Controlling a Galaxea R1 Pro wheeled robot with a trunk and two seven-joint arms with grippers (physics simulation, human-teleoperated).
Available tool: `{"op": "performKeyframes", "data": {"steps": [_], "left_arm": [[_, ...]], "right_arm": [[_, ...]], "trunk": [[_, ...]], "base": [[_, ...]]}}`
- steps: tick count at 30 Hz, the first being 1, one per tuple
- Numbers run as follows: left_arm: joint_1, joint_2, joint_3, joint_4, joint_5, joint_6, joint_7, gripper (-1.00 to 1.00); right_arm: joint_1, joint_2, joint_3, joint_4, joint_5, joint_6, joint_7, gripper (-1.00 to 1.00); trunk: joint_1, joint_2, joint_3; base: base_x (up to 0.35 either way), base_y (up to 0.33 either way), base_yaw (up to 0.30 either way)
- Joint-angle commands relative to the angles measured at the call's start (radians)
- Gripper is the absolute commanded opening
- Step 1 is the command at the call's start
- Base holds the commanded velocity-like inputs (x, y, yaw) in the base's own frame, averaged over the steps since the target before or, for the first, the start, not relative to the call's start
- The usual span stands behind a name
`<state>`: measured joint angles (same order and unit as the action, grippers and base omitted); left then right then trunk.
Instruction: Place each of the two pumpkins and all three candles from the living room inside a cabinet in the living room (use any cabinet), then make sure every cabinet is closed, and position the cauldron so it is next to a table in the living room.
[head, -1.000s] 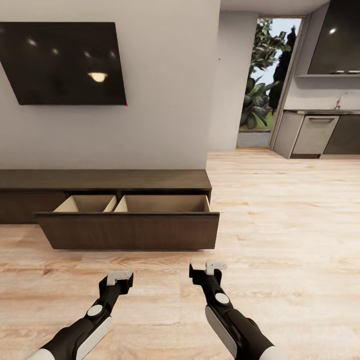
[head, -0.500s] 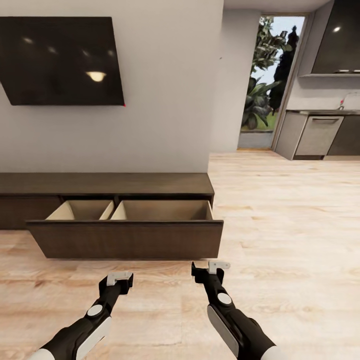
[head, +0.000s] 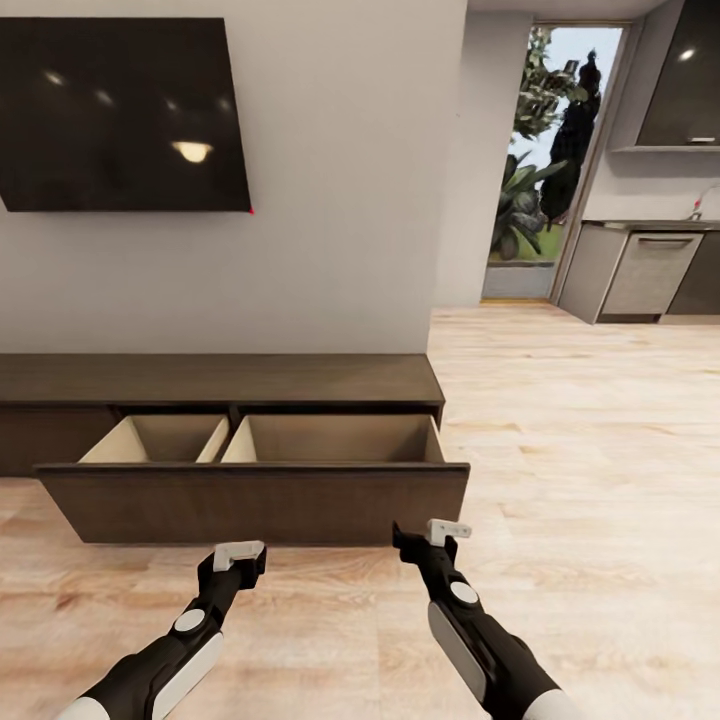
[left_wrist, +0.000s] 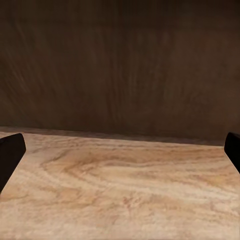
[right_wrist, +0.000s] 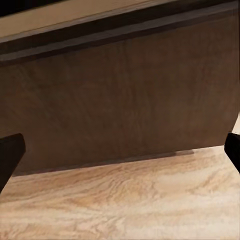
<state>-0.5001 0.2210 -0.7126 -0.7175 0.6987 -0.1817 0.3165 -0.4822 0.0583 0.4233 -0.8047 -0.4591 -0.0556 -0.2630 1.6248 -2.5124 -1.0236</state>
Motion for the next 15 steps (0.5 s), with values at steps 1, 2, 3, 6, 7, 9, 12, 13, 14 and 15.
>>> {"op": "performKeyframes", "data": {"steps": [1, 2, 3, 6, 7, 9, 12, 13, 14, 15], "left_arm": [[-0.001, 0.001, -0.008, -0.001, 0.011, -0.007, 0.007, 1.0], [-0.001, 0.001, -0.009, -0.001, 0.011, -0.007, 0.007, 1.0], [-0.001, 0.001, -0.009, -0.002, 0.01, -0.007, 0.007, 1.0], [-0.001, 0.001, -0.01, -0.002, 0.004, -0.007, 0.007, 1.0], [-0.001, 0.001, -0.01, -0.002, 0.003, -0.007, 0.007, 1.0], [-0.001, 0.001, -0.01, -0.002, 0.002, -0.007, 0.007, 1.0], [-0.001, 0.001, -0.01, -0.002, 0.001, -0.007, 0.007, 1.0], [-0.001, 0.001, -0.01, -0.002, 0.001, -0.007, 0.007, 1.0], [-0.001, 0.001, -0.01, -0.002, 0.001, -0.007, 0.007, 1.0], [-0.001, 0.001, -0.01, -0.002, 0.001, -0.007, 0.007, 1.0]], "right_arm": [[-0.001, 0.0, 0.0, 0.005, -0.01, -0.006, -0.003, 1.0], [-0.001, 0.001, -0.006, 0.014, -0.01, -0.006, 0.001, 1.0], [-0.001, 0.001, -0.009, 0.023, -0.009, -0.007, 0.004, 1.0], [-0.001, -0.001, -0.012, 0.045, -0.007, -0.01, 0.007, 1.0], [-0.001, 0.0, -0.011, 0.055, -0.003, -0.015, 0.007, 1.0], [-0.001, 0.002, -0.01, 0.067, -0.001, -0.032, 0.008, 1.0], [-0.001, 0.006, -0.006, 0.13, 0.004, -0.097, 0.008, 1.0], [-0.001, 0.007, -0.006, 0.148, 0.004, -0.107, 0.008, 1.0], [-0.001, 0.007, -0.005, 0.154, 0.004, -0.11, 0.008, 1.0], [-0.001, 0.006, -0.006, 0.164, 0.004, -0.116, 0.008, 1.0]], "trunk": [[0.0, 0.0, -0.001], [0.0, 0.0, -0.001], [0.0, 0.0, -0.001], [0.0, 0.0, -0.001], [0.0, 0.0, -0.001], [0.0, 0.0, -0.001], [0.0, 0.0, -0.001], [0.0, -0.001, -0.005], [0.001, -0.001, -0.009], [0.001, -0.001, -0.013]], "base": [[0.053, 0.025, 0.0], [0.034, 0.016, 0.0], [0.022, 0.01, 0.0], [0.01, 0.005, 0.0], [0.005, 0.002, 0.0], [0.003, 0.002, 0.0], [0.001, 0.0, 0.0], [0.0, 0.0, 0.0], [0.0, 0.0, 0.0], [0.0, 0.0, 0.0]]}}
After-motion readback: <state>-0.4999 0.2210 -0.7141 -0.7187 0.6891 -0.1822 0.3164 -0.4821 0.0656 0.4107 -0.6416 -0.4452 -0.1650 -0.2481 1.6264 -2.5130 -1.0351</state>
